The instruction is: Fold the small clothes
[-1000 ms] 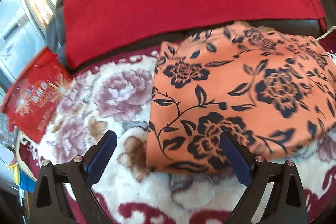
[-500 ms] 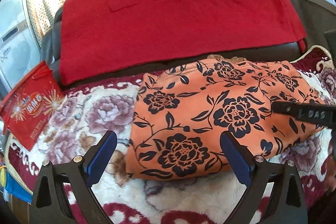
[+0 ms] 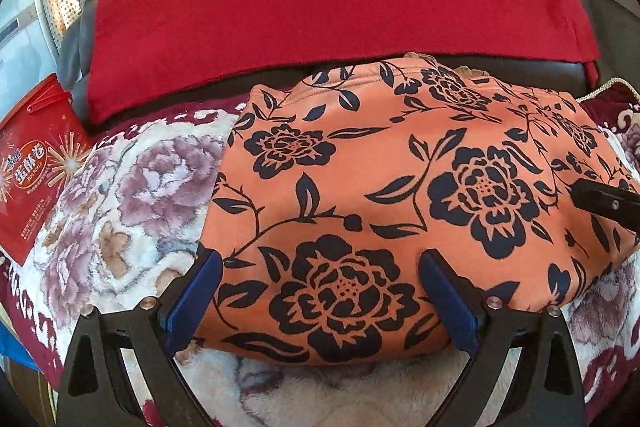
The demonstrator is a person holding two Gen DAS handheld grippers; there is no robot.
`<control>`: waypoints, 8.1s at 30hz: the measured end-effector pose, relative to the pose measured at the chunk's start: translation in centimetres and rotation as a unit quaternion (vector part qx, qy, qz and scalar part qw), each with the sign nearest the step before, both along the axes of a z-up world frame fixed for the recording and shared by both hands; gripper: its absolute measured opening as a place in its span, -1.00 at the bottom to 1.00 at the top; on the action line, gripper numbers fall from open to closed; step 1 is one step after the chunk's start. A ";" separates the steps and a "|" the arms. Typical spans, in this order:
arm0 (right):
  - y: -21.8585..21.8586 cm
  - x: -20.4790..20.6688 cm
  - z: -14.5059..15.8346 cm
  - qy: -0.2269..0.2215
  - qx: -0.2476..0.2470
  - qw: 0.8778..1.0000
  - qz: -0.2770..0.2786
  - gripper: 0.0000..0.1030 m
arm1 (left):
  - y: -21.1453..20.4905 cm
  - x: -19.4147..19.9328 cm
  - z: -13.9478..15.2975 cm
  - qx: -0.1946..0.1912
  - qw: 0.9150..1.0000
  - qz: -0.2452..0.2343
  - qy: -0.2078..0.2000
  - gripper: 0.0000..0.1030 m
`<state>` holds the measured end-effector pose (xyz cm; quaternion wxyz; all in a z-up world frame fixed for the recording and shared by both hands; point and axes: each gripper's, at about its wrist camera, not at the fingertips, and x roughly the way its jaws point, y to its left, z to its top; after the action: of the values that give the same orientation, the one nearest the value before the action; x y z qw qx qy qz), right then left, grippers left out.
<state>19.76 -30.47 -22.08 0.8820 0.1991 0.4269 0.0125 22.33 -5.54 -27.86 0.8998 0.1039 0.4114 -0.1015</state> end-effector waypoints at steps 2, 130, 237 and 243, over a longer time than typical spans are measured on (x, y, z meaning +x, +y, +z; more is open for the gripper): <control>-0.2 0.1 -0.5 0.006 0.005 1.000 0.000 -0.17 | 0.1 0.2 -0.2 -0.003 1.000 0.002 0.004 0.91; -9.8 -3.5 -1.5 -0.089 0.125 0.979 -0.133 -0.68 | 7.0 1.6 -0.6 -0.374 0.895 0.198 0.139 -0.71; -16.0 -16.3 -8.9 -0.075 0.335 0.897 -0.277 0.04 | 0.4 -6.4 2.9 -0.074 0.996 -0.036 0.036 0.77; -15.5 -16.4 -8.9 -0.069 0.316 0.902 -0.285 -0.30 | 1.4 -6.6 4.1 -0.080 0.996 -0.028 0.016 0.77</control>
<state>3.34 -46.02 -30.97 0.7662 0.5789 0.2637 -0.0917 15.72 -4.13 -23.78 0.8955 0.0416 0.4129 -0.1612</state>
